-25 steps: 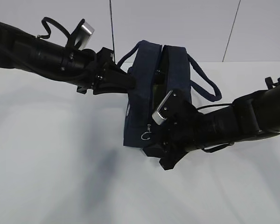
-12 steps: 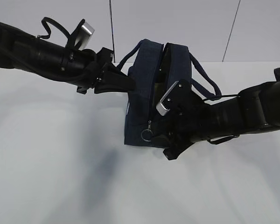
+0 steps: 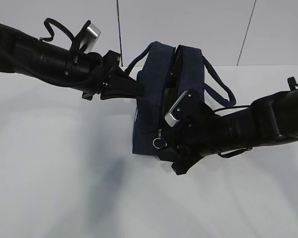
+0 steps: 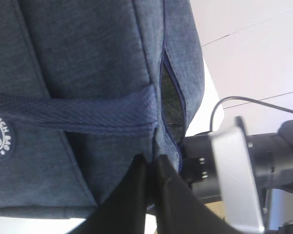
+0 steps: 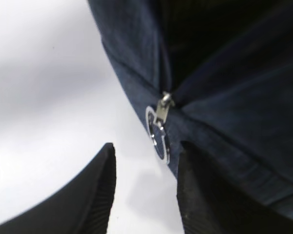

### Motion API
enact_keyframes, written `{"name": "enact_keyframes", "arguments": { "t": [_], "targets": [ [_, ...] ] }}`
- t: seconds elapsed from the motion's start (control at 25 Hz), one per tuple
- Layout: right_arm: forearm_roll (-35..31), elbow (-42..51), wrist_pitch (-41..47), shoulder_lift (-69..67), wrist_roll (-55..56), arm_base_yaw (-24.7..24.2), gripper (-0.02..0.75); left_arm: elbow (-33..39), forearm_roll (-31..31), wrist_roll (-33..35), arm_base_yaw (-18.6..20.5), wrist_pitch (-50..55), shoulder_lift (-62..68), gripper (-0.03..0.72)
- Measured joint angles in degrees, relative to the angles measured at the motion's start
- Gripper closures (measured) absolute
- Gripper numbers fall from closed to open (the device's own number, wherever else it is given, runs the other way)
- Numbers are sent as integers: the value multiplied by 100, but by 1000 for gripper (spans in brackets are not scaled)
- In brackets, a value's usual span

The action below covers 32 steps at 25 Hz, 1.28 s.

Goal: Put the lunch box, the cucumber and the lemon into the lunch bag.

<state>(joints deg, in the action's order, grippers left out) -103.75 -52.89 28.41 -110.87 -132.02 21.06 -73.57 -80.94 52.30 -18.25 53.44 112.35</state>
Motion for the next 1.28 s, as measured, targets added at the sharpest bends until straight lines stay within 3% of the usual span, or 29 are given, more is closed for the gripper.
{"name": "enact_keyframes", "arguments": {
  "t": [0.72,1.28],
  "targets": [
    [10,-400,593,-425,13,0,421,0,0,0,0,39,0,696],
    [22,-764,583,-636,18,0,429,0,0,5,11,42,0,697]
  ]
}}
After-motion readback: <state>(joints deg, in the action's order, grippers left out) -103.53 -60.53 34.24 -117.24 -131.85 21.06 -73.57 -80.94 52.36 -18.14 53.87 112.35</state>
